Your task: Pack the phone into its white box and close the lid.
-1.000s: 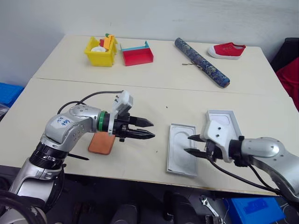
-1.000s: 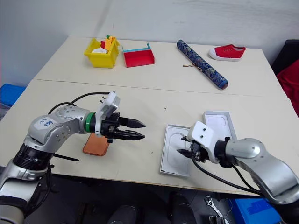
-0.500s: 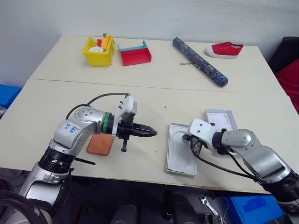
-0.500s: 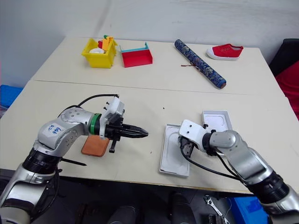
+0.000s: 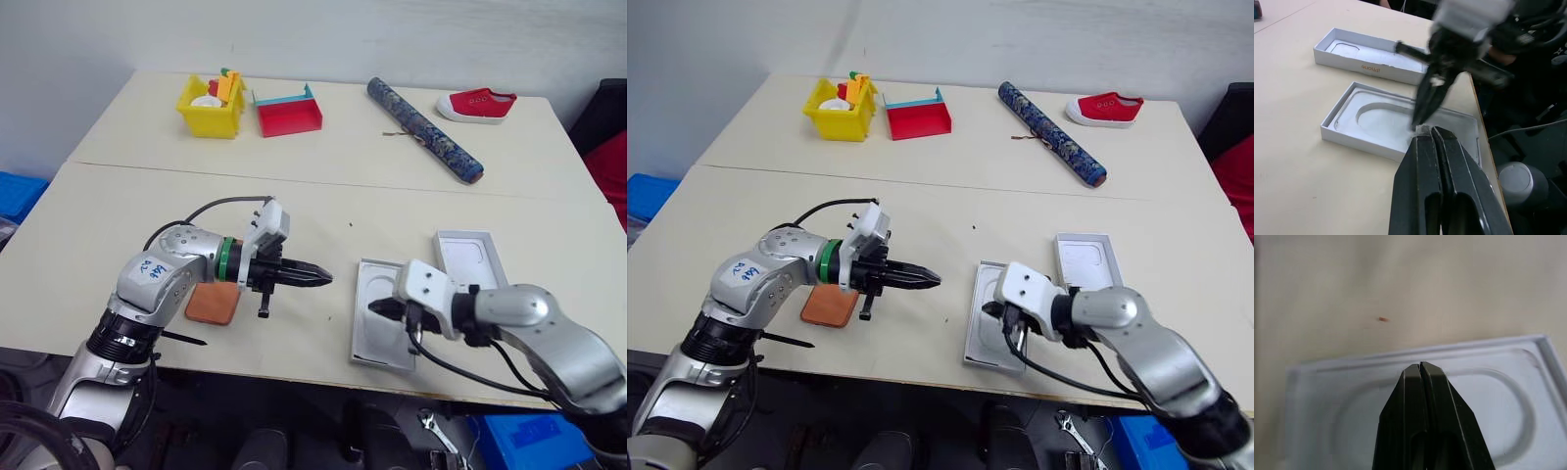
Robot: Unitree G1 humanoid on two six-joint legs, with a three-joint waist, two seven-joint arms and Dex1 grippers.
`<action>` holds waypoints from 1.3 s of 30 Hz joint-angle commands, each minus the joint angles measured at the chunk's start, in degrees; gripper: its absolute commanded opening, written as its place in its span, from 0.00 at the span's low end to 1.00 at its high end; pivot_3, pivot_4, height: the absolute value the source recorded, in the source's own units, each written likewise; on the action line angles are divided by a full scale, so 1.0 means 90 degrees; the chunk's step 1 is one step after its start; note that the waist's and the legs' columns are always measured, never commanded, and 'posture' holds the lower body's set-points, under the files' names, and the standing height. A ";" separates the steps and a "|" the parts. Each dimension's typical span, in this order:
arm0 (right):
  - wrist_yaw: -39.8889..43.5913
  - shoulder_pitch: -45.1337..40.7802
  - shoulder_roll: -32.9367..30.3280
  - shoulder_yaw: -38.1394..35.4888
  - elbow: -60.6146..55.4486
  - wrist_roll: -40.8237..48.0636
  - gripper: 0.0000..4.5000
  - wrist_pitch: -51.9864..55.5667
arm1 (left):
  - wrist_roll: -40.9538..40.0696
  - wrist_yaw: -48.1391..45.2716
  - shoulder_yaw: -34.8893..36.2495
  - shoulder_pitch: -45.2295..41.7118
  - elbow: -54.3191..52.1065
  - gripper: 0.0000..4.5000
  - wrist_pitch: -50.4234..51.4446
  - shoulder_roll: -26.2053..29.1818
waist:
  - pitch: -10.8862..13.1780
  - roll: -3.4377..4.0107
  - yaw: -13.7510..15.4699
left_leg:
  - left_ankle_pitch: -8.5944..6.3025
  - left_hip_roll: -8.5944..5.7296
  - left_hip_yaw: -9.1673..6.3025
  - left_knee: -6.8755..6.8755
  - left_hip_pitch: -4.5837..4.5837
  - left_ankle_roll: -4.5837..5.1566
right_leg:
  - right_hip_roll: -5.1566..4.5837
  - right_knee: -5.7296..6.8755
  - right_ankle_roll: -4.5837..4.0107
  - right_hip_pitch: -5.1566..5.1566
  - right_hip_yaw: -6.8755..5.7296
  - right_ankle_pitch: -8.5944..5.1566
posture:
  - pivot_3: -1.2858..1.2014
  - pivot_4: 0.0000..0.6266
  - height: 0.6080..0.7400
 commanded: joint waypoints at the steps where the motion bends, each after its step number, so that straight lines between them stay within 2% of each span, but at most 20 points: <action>1: 0.0280 0.0426 -0.0419 -0.0153 -0.0346 0.0130 0.00 0.0007 | 0.0002 -0.0076 0.0090 0.0032 -0.0235 0.01 -0.0008 -0.0053 | 0.0000 -0.0001 -0.0006 | -0.0001 0.0000 0.0000 0.0000 0.0001 0.0001 | 0.0000 -0.0001 0.0001 0.0002 0.0000 0.0000 | 0.52 0.24 1.00; 10: 0.0174 0.0859 -0.0662 0.0404 0.0151 -0.0721 0.00 -0.0816 | 0.0025 -0.0157 0.0097 -0.0002 -0.0235 0.01 0.0092 -0.0100 | 0.0000 -0.0002 -0.0019 | -0.0001 0.0001 0.0002 0.0001 0.0009 0.0002 | 0.0002 0.0004 0.0001 0.0004 0.0004 0.0000 | 0.52 0.24 1.00; 14: 0.0021 0.0848 -0.0425 0.0381 0.0359 -0.0832 0.00 -0.1062 | 0.0053 -0.0177 0.0088 -0.0043 -0.0186 0.01 0.0104 -0.0108 | -0.0001 -0.0003 -0.0004 | -0.0001 0.0000 0.0002 0.0001 0.0009 0.0002 | 0.0001 0.0003 0.0001 0.0006 0.0003 0.0000 | 0.52 0.24 1.00; 19: 0.0170 0.0912 -0.0289 -0.0009 0.0110 -0.0424 0.00 -0.1125 | 0.0069 -0.0166 0.0129 0.0020 -0.0203 0.01 0.0183 -0.0034 | -0.0001 -0.0003 0.0002 | -0.0001 -0.0003 0.0001 0.0002 0.0005 0.0002 | -0.0001 -0.0001 0.0001 0.0006 0.0001 0.0001 | 0.52 0.24 1.00; 23: 0.0430 0.0794 -0.0057 -0.0930 -0.0380 0.0742 0.00 -0.1068 | -0.0182 -0.0136 0.0489 0.0275 -0.0327 0.01 0.0697 0.0380 | 0.0002 0.0002 -0.0040 | -0.0001 0.0001 0.0000 0.0001 0.0006 0.0002 | 0.0002 0.0002 0.0001 0.0004 0.0001 0.0001 | 0.52 0.24 1.00; 27: 0.0741 0.0596 -0.0171 -0.1456 -0.0397 0.1348 0.00 -0.1074 | -0.0753 -0.0162 0.1293 0.0703 -0.0316 0.20 0.1502 0.0973 | 0.0002 0.0002 -0.0057 | -0.0001 0.0006 0.0002 0.0001 0.0017 0.0001 | 0.0005 0.0007 0.0000 0.0007 0.0006 0.0000 | 0.52 0.24 1.00; 31: 0.0924 0.0367 -0.0255 -0.1557 -0.0279 0.1585 0.00 -0.1093 | -0.1223 -0.0227 0.1984 0.1117 -0.0215 0.50 0.2210 0.1523 | 0.0003 0.0003 -0.0028 | -0.0002 0.0007 0.0001 -0.0001 0.0015 0.0002 | 0.0004 0.0008 -0.0002 0.0007 0.0006 -0.0001 | 0.52 0.24 1.00; 35: 0.1098 0.0117 -0.0229 -0.1378 -0.0052 0.1569 0.00 -0.1237 | -0.1367 -0.0724 0.2845 0.1701 0.0632 0.77 0.2632 0.2599 | 0.0004 0.0002 -0.0029 | -0.0007 0.0007 0.0001 -0.0003 0.0013 0.0009 | 0.0004 0.0004 -0.0003 0.0006 0.0005 -0.0002 | 0.52 0.24 1.00; 38: 0.1179 -0.0200 -0.0087 -0.0950 0.0224 0.1341 0.00 -0.1399 | -0.1080 -0.1054 0.2952 0.1934 0.1537 0.98 0.2457 0.3216 | 0.0007 0.0006 -0.0041 | -0.0007 0.0006 0.0003 -0.0004 0.0014 0.0009 | 0.0004 0.0005 -0.0005 0.0004 0.0003 -0.0003 | 0.52 0.24 1.00; 39: 0.1180 -0.0316 -0.0015 -0.0781 0.0320 0.1246 0.00 -0.1453 | -0.0932 -0.1154 0.2878 0.1955 0.1839 0.99 0.2329 0.3373 | 0.0008 0.0007 -0.0042 | -0.0007 0.0005 0.0006 -0.0004 0.0017 0.0009 | 0.0004 0.0006 -0.0006 0.0005 0.0004 -0.0004 | 0.52 0.24 1.00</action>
